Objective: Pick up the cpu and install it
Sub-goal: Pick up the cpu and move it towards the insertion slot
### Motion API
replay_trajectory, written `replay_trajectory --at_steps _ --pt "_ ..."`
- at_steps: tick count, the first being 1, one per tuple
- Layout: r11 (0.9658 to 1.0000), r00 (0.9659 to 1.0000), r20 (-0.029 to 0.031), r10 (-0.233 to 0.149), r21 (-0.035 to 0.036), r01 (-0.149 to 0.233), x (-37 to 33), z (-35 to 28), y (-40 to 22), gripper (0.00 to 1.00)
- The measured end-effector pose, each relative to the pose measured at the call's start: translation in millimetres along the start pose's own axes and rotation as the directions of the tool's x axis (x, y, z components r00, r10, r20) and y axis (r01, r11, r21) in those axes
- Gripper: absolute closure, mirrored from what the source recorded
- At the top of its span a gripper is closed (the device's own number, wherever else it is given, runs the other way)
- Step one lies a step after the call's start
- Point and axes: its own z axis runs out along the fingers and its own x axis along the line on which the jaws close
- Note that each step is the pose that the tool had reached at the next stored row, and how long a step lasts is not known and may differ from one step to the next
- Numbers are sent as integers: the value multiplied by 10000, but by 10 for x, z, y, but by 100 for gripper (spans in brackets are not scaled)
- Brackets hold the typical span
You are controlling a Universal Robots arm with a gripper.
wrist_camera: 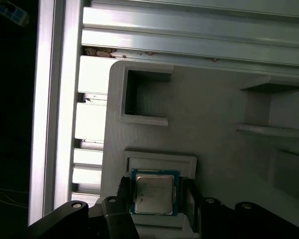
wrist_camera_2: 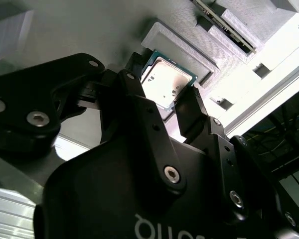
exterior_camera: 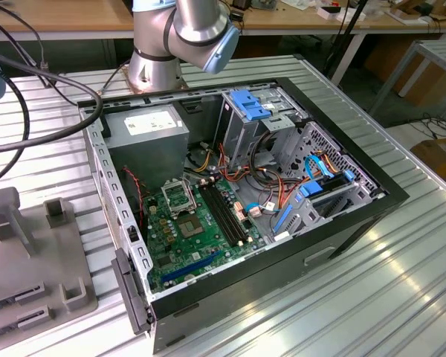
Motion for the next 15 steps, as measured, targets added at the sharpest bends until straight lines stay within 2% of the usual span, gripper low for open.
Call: replay_trajectory --at_steps 12,13,14,15 --pt "10000 10000 1 -37 -18 37 1 -10 0 45" --pt "10000 10000 1 -37 -17 37 1 -11 0 47" --pt "10000 10000 0 -37 -18 37 2 -11 0 53" --pt "10000 10000 0 -36 -17 36 2 -11 0 53"
